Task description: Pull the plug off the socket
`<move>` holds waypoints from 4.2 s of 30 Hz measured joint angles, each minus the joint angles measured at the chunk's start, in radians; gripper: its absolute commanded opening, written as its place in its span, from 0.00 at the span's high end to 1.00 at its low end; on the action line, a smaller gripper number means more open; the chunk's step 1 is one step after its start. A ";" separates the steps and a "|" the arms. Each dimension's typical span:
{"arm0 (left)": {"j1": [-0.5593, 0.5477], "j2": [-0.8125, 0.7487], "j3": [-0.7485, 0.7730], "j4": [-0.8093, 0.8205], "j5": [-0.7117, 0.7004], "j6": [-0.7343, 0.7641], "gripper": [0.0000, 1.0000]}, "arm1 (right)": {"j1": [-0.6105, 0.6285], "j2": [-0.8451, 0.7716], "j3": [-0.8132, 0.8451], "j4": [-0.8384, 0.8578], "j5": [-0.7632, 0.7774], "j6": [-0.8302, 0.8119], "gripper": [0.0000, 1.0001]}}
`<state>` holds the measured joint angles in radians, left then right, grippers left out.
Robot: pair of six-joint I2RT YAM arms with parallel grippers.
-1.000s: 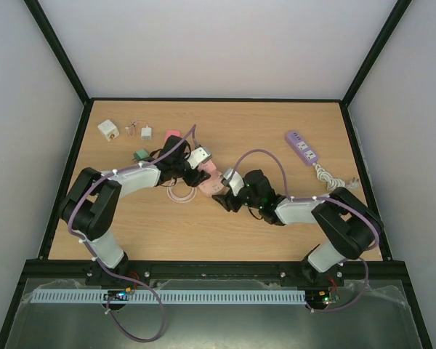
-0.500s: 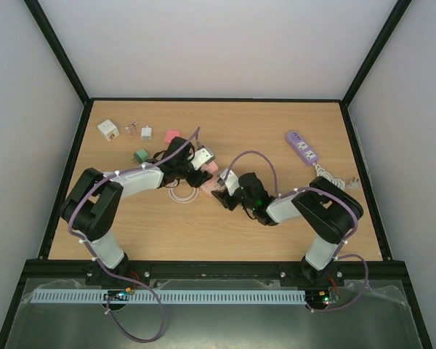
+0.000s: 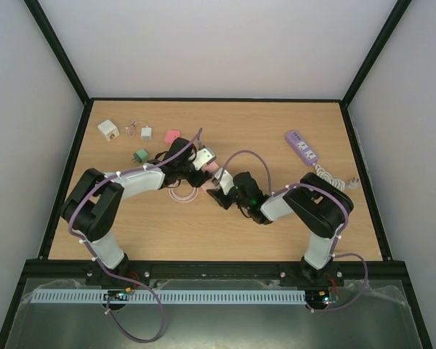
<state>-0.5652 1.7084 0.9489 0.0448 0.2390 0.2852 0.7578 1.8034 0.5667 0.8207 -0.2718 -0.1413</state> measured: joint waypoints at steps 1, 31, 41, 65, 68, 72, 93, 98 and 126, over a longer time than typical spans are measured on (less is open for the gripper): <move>0.000 0.000 0.000 0.000 0.000 0.000 0.64 | 0.001 0.002 0.001 0.002 -0.001 0.000 0.51; 0.009 -0.007 -0.021 0.038 0.016 -0.022 0.66 | 0.010 -0.011 0.030 -0.051 0.024 0.026 0.61; 0.003 -0.007 -0.023 0.028 0.060 -0.046 0.66 | -0.019 -0.170 -0.004 -0.058 0.054 0.079 0.63; 0.001 -0.007 -0.019 0.024 0.013 -0.042 0.66 | -0.021 0.005 0.026 -0.023 0.053 0.097 0.61; 0.000 -0.007 -0.015 0.017 0.006 -0.038 0.66 | -0.021 0.007 0.029 -0.027 0.052 0.096 0.61; 0.003 -0.007 -0.001 -0.011 0.007 -0.032 0.67 | -0.021 0.014 0.038 -0.031 0.049 0.096 0.61; 0.029 -0.013 0.015 -0.063 0.030 -0.016 0.68 | -0.022 0.030 0.055 -0.030 0.020 0.093 0.61; 0.059 -0.013 0.016 -0.075 0.082 -0.017 0.69 | -0.026 0.035 0.060 -0.031 0.011 0.093 0.61; 0.111 -0.041 0.017 -0.164 0.161 -0.023 0.70 | -0.045 0.046 0.077 -0.029 -0.017 0.105 0.61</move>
<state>-0.4545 1.6676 0.9661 -0.1192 0.3996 0.2623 0.7132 1.8496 0.6437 0.7921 -0.2890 -0.0368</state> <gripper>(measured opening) 0.637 0.389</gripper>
